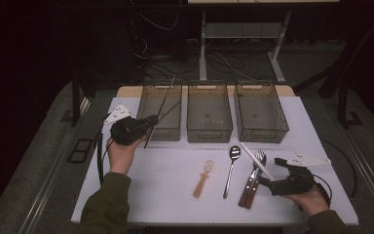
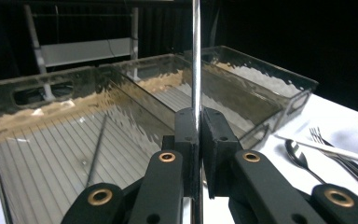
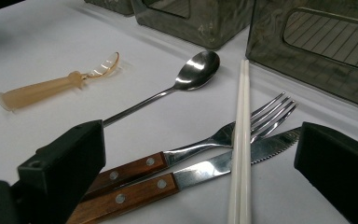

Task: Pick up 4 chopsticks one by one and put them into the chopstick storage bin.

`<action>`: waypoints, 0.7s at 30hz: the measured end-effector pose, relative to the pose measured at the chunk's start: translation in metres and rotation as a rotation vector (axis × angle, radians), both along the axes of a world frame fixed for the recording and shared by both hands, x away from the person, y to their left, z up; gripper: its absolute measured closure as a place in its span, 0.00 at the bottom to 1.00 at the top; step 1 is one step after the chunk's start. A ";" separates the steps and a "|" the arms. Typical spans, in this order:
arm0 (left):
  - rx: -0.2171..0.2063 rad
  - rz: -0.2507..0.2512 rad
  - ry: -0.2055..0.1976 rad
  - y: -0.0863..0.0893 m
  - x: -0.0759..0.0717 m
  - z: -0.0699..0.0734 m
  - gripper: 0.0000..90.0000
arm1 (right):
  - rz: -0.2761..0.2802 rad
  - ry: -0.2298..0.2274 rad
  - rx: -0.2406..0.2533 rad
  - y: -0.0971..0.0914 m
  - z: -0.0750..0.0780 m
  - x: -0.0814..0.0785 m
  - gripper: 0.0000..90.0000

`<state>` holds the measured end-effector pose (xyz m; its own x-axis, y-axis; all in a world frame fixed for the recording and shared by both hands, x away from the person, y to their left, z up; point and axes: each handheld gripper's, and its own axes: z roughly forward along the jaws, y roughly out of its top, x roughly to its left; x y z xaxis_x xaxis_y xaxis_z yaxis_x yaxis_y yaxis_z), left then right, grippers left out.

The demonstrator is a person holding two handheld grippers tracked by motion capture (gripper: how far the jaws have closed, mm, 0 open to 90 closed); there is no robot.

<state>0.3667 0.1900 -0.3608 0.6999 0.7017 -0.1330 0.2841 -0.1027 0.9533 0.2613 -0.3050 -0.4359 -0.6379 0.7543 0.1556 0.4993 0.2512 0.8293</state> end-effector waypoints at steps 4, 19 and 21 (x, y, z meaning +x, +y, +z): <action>-0.005 0.001 -0.007 -0.001 0.007 0.003 0.94 | 0.000 0.002 0.006 0.000 0.000 0.000 0.02; 0.014 0.014 -0.014 -0.003 0.026 0.013 0.95 | -0.009 0.002 0.002 -0.001 -0.001 -0.001 0.02; 0.005 0.023 -0.017 -0.001 0.030 0.015 0.95 | -0.016 0.007 0.008 -0.002 -0.001 0.000 0.02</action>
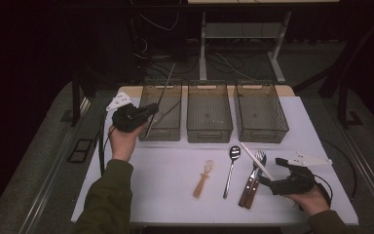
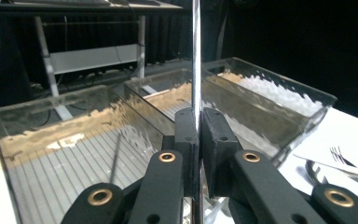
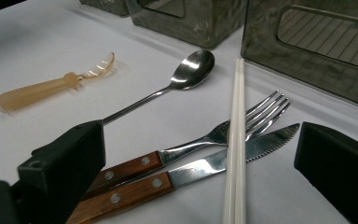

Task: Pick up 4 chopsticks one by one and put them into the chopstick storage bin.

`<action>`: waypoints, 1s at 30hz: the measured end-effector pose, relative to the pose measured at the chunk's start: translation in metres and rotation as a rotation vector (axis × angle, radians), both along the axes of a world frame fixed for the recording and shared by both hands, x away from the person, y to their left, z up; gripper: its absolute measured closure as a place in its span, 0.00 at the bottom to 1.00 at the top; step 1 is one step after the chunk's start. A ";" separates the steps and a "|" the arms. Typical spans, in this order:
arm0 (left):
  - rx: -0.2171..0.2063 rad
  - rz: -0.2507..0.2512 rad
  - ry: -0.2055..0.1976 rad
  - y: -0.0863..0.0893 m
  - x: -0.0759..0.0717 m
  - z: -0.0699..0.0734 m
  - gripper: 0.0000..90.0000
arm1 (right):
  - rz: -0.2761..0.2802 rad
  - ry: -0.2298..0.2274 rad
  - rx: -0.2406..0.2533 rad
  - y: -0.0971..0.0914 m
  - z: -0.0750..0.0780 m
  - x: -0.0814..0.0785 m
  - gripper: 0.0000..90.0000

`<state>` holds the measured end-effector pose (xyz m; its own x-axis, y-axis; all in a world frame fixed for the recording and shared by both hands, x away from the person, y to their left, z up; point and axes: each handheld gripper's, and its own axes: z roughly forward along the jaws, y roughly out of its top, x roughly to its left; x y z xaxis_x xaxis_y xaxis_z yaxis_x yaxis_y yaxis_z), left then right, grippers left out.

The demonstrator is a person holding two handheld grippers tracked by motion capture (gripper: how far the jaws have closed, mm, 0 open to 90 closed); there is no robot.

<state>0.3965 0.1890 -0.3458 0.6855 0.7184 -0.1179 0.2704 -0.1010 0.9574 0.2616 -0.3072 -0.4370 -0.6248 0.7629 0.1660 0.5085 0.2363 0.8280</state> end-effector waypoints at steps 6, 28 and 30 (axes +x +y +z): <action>0.002 0.021 -0.017 0.004 0.014 0.004 0.95 | -0.014 -0.008 0.003 -0.001 0.001 -0.002 0.02; 0.131 0.113 0.072 -0.005 0.058 -0.038 0.95 | -0.011 -0.009 0.006 -0.002 0.000 -0.001 0.02; 0.151 0.121 0.097 -0.007 0.060 -0.043 0.95 | -0.012 -0.009 0.006 -0.003 0.001 -0.001 0.02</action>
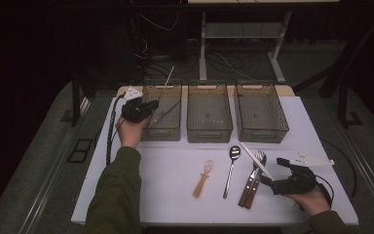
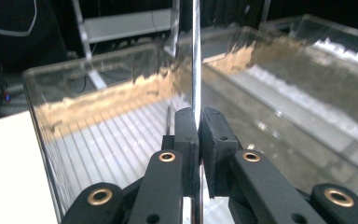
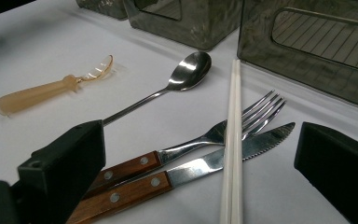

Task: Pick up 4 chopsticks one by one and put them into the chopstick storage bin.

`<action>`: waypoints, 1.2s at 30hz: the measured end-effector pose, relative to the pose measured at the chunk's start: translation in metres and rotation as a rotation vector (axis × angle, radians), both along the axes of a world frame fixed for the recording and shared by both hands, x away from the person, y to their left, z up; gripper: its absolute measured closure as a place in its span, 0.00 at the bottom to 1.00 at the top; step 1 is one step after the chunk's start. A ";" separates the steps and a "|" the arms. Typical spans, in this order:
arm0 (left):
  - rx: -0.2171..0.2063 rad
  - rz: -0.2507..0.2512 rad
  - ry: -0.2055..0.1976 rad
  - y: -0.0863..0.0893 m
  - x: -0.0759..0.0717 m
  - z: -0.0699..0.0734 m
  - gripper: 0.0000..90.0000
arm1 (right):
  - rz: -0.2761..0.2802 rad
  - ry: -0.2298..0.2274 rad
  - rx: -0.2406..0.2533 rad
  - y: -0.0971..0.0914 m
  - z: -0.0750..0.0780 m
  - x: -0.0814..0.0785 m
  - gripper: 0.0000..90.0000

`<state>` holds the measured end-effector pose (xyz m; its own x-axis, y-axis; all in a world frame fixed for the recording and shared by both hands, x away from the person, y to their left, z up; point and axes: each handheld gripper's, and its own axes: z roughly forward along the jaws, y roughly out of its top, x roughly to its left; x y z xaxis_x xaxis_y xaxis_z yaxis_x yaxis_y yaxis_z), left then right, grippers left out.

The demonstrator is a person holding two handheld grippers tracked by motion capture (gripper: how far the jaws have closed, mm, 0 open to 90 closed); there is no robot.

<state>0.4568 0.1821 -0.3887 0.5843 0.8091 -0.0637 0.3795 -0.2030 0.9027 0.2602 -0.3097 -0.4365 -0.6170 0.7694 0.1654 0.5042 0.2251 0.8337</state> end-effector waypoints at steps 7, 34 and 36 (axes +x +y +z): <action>0.078 0.013 0.071 -0.005 0.004 -0.009 0.94 | 0.002 0.000 -0.002 0.000 0.000 0.000 0.02; 0.134 0.044 0.137 -0.008 0.005 -0.015 0.78 | 0.010 0.002 -0.002 0.002 0.000 0.001 0.02; 0.127 0.033 0.130 -0.007 0.004 -0.013 0.73 | 0.011 0.002 -0.003 0.002 0.000 0.001 0.02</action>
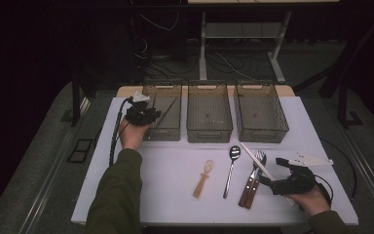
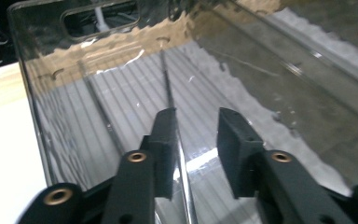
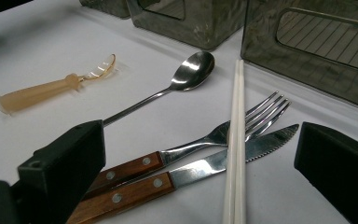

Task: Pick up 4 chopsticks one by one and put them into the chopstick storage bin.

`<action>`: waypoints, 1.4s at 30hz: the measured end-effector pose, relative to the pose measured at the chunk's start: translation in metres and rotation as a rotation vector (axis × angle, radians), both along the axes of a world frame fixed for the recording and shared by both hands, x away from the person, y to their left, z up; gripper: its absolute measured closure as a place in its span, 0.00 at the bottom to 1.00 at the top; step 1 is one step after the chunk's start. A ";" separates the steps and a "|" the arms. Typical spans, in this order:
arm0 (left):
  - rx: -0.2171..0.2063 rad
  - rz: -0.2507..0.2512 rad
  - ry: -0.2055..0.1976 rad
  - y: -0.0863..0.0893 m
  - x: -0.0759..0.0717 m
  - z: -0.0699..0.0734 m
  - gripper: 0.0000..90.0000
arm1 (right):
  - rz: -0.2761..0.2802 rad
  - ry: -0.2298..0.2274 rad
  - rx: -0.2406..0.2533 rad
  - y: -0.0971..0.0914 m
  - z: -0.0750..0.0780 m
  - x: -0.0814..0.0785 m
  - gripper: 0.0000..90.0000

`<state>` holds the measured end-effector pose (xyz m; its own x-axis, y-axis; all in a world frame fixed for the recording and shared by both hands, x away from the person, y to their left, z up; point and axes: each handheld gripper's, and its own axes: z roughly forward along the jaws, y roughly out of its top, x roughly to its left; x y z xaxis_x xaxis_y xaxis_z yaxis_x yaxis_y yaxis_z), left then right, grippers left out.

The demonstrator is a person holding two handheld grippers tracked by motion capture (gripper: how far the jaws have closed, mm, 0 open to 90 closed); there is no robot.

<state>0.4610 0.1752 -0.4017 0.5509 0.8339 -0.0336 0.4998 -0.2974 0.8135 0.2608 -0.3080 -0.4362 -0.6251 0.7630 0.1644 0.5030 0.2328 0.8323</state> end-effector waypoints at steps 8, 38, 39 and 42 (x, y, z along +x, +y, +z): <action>-0.065 -0.058 -0.041 -0.001 -0.011 0.015 0.56 | 0.001 0.000 -0.001 0.000 0.000 0.000 0.02; -0.083 -0.255 -0.056 -0.012 -0.109 0.011 0.20 | 0.002 -0.001 0.001 -0.002 0.002 -0.001 0.02; -0.087 -0.255 -0.057 -0.012 -0.113 0.009 0.18 | 0.001 -0.004 0.003 -0.002 0.002 -0.001 0.02; -0.094 -0.264 -0.055 -0.012 -0.124 0.006 0.14 | 0.002 -0.002 0.002 -0.002 0.002 -0.002 0.02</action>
